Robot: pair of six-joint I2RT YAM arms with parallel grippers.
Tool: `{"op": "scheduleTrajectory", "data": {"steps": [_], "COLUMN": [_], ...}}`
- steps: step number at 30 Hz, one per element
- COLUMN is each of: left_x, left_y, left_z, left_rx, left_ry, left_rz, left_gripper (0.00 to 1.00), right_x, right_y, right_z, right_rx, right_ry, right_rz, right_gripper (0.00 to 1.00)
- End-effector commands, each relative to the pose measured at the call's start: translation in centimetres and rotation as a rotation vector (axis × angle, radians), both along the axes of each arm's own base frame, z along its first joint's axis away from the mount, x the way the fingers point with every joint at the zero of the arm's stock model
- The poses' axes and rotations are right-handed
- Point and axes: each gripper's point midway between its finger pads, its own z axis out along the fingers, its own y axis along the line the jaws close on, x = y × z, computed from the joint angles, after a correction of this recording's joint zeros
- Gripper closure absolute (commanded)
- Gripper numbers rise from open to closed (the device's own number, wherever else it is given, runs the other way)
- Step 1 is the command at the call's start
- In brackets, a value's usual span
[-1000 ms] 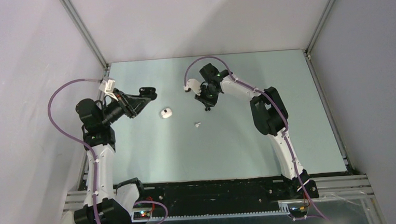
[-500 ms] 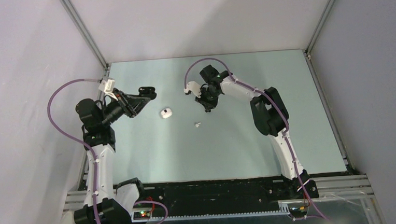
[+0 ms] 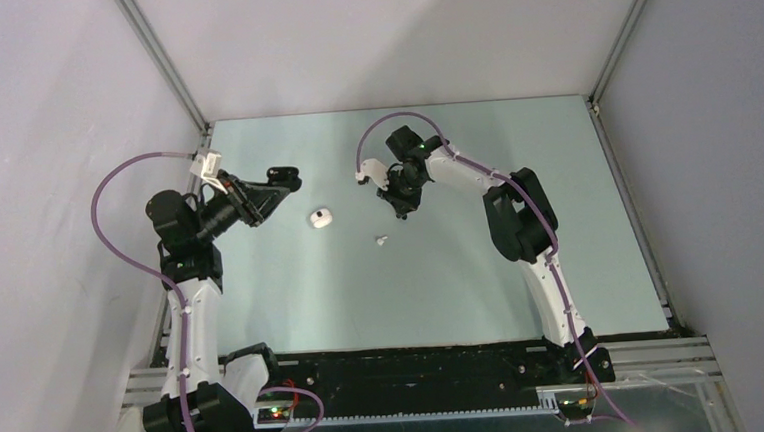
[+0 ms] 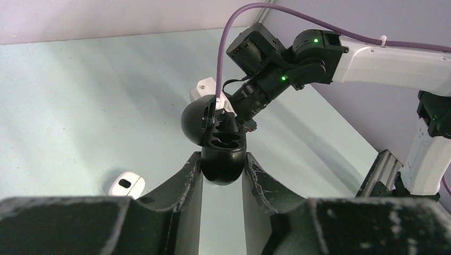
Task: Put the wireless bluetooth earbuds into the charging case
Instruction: Pick up the left earbud from the center of the board, then insert the left earbud into the left side groove of the charging case.
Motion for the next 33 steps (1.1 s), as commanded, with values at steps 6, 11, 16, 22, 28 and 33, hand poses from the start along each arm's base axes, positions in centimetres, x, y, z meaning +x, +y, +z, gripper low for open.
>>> {"op": "scheduleTrajectory", "data": {"steps": [6,11,16,22,28,33], "left_x": [0.3,0.2,-0.2,-0.4,-1.5,-3.0], "left_y": [0.4,0.1,-1.3,-3.9,-7.0,-9.1], "left_z": [1.4,1.2,1.0,1.6,0.5,-0.6], "left_rx": [0.011,0.009,-0.005,0.007,0.037,0.052], "left_ry": [-0.058,-0.063,-0.086,-0.181,-0.246,-0.288], "left_rz": [0.019,0.0,-0.099,-0.287,-0.489,-0.602], "left_gripper": [1.0,1.0,1.0,1.0,1.0,1.0], "right_x": [-1.5,-1.3,-3.4,-8.2,-12.7,-16.1], "right_y": [-0.3,-0.7,-1.3,-1.8,-0.6,2.7], "right_z": [0.5,3.3,11.3,20.8,27.9,31.9], "right_rx": [-0.018,0.0,0.104,0.234,0.322,0.395], "right_ry": [0.059,0.043,0.003,-0.055,-0.137,-0.19], "right_rz": [-0.002,-0.022,0.024,0.059,0.073,0.133], "right_gripper": [1.0,1.0,1.0,1.0,1.0,1.0]}}
